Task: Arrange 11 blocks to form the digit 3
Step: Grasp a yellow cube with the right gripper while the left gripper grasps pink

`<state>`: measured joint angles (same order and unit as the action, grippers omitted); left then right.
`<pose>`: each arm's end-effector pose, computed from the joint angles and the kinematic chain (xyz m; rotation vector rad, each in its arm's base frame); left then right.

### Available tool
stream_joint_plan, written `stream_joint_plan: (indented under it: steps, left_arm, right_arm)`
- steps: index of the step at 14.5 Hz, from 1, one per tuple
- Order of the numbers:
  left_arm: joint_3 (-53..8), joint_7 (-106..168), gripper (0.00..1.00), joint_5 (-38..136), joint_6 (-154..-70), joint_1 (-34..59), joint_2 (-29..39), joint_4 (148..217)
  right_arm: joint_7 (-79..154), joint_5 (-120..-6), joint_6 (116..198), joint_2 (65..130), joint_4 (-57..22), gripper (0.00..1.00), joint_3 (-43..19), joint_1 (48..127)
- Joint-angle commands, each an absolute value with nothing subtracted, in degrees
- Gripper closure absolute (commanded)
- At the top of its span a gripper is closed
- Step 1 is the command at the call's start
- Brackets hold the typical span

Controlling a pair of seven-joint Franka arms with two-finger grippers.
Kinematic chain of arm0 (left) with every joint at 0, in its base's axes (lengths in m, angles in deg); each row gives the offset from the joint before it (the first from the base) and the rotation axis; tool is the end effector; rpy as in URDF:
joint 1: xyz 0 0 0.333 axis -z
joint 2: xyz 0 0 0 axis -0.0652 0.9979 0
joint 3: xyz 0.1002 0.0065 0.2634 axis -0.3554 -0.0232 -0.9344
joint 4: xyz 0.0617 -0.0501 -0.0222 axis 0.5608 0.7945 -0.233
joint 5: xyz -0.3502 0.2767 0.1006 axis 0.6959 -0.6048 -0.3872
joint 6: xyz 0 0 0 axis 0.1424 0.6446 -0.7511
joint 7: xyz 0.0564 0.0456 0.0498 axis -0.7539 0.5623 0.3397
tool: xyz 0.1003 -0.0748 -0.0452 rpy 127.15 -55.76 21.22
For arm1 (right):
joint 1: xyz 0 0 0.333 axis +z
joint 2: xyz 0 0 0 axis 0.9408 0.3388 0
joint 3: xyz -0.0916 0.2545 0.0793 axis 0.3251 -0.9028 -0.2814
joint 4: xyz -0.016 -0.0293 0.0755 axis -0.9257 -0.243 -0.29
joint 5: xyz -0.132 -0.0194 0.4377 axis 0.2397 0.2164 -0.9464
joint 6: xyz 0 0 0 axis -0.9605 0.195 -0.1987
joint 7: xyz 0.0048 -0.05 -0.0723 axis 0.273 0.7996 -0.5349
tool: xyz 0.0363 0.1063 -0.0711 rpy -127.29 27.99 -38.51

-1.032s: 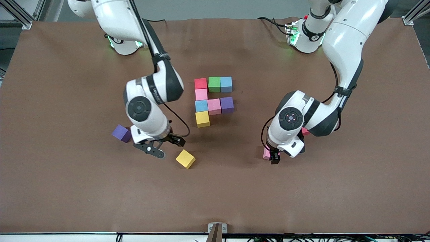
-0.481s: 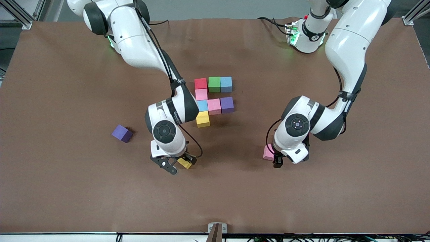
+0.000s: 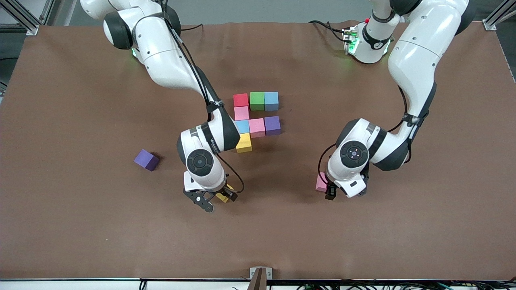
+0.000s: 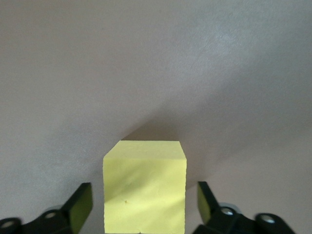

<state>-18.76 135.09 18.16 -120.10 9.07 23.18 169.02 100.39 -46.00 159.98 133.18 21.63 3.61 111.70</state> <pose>0.6742 -0.2991 0.1406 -2.4488 -1.9036 -0.0425 0.7160 0.3824 0.1516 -2.9646 0.9772 -0.0465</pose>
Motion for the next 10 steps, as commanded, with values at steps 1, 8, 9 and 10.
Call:
stream_joint_plan:
  steps: [1, 8, 9, 10]
  left_arm:
    - [-18.5, 133.2, 0.00, 17.4, -120.2, 8.3, 22.8, 170.3]
    - [-18.4, 131.7, 0.00, 18.2, -121.1, 7.9, 23.8, 170.5]
    - [-18.4, 131.7, 0.00, 18.6, -121.2, 8.0, 23.8, 170.5]
    - [-18.4, 131.8, 0.00, 19.0, -121.4, 8.0, 23.8, 170.5]
  right_arm:
    - [100.7, -46.0, 159.8, 134.2, 23.3, 0.54, 2.4, 110.5]
    - [67.4, -46.1, 159.5, 130.0, 18.4, 0.98, 2.4, 111.4]
    - [63.3, -46.2, 159.3, 128.5, 17.1, 0.97, 2.4, 111.7]
    - [59.8, -46.3, 159.1, 127.3, 15.5, 0.97, 2.4, 112.3]
